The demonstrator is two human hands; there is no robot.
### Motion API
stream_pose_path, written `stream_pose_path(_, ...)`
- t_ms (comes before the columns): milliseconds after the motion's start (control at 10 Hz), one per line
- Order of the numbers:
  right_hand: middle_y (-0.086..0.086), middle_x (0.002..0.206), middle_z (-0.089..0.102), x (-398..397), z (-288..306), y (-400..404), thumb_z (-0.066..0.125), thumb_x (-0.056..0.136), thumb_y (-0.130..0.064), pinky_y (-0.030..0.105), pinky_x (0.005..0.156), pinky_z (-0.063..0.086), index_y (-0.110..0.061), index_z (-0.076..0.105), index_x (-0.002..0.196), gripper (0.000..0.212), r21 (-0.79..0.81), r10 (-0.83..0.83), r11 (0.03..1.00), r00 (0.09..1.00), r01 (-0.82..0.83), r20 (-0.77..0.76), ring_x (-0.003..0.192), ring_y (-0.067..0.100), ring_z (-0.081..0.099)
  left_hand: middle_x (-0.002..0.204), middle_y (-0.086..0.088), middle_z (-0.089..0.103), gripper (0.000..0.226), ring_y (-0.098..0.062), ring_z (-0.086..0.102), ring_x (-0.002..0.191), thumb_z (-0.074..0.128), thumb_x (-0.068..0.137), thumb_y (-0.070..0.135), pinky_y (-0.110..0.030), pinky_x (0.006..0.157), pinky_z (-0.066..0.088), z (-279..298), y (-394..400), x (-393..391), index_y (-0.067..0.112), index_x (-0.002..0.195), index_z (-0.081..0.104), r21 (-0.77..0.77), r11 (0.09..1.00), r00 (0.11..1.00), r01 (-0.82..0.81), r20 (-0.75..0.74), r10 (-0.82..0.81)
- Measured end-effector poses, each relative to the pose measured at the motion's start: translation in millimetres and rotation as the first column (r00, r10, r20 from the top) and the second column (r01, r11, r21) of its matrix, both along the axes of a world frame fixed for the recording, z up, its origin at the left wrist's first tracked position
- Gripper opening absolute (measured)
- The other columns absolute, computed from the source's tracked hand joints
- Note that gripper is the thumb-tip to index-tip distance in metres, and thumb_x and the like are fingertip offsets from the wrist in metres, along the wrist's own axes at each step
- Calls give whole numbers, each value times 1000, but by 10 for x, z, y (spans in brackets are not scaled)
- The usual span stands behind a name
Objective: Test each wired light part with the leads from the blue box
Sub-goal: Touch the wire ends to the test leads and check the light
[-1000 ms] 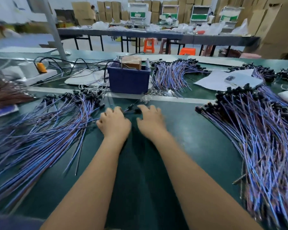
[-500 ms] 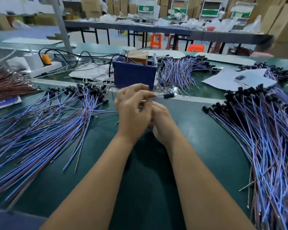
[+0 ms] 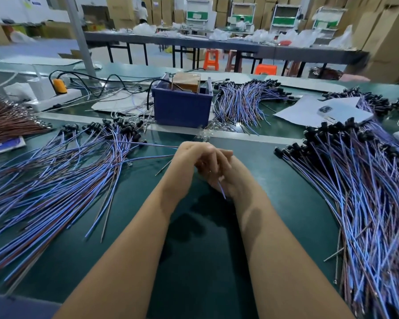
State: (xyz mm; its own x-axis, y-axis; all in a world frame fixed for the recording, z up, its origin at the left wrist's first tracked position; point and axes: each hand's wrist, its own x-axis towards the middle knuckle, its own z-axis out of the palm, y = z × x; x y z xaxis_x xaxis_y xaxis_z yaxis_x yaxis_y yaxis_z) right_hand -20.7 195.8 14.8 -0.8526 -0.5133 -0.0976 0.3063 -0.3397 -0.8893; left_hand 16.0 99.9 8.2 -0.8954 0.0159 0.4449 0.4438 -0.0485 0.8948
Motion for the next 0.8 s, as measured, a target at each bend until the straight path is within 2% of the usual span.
stream_pose_path(100, -3, 46, 56, -122, -67, -50, 37, 99, 3, 11, 41, 41, -8, 61, 72, 38, -63, 83, 995, 996, -81, 41, 39, 0, 51, 61, -10, 61, 38, -24, 64, 73, 37, 84, 21, -27, 74, 50, -7, -53, -29, 8, 54, 56, 386, 922, 1000, -22, 0, 24)
stream_pose_path(200, -1, 59, 61, -178, -145, -83, 49, 95, 2, 12, 45, 43, -4, 60, 91, 13, -31, 60, 998, 997, -58, 55, 45, 3, 54, 54, -3, 54, 49, -20, 58, 59, 36, 95, 21, -29, 68, 51, -32, -123, -90, 16, 51, 56, 645, 728, 972, -233, 130, 197)
stream_pose_path(300, 4, 68, 65, -218, -171, -76, 54, 91, 4, 14, 49, 48, -4, 66, 96, 16, -155, 11, 988, 999, -2, 54, 51, 7, 59, 48, 3, 53, 44, -12, 55, 49, 47, 95, 21, -26, 58, 47, -59, -220, -142, 18, 51, 53, 529, 633, 825, -565, 388, 411)
stream_pose_path(400, 2, 72, 67, -230, -152, -71, 54, 91, 4, 15, 58, 54, -9, 69, 99, 21, -300, -19, 953, 999, 33, 50, 58, 8, 63, 56, 7, 60, 33, -9, 57, 54, 53, 95, 26, -22, 55, 44, -104, -249, -181, 17, 65, 62, 305, 719, 761, -624, 446, 472)
stream_pose_path(500, 5, 77, 69, -220, -198, -122, 53, 90, 8, 18, 60, 52, -9, 67, 101, 24, -69, -70, 996, 991, 62, -116, 63, 11, 63, 67, 10, 68, 26, -5, 62, 63, 54, 97, 22, -19, 57, 49, -162, -183, -205, 19, 78, 71, 198, 829, 825, -523, 361, 435)
stream_pose_path(600, 10, 82, 65, -183, -245, -191, 57, 89, 10, 16, 59, 48, -3, 66, 103, 22, 165, -74, 978, 955, 126, -287, 66, 11, 60, 67, 7, 71, 19, -5, 65, 63, 57, 95, 9, -20, 57, 53, -204, -174, -215, 14, 83, 70, 172, 843, 842, -510, 300, 448)
stream_pose_path(700, 9, 80, 67, -189, -280, -218, 60, 88, 8, 15, 60, 49, 4, 66, 106, 20, 210, -113, 958, 932, 194, -344, 65, 9, 62, 73, 4, 70, 11, -7, 65, 68, 65, 90, 9, -22, 64, 55, -237, -226, -231, 16, 83, 71, 111, 837, 820, -536, 305, 485)
stream_pose_path(800, 12, 82, 68, -185, -293, -229, 63, 86, 8, 19, 66, 53, 4, 68, 101, 17, 220, -126, 950, 916, 221, -380, 69, 13, 64, 74, 2, 69, 9, -9, 64, 68, 68, 88, 10, -22, 64, 54, -264, -233, -245, 16, 82, 69, 96, 834, 815, -543, 300, 495)
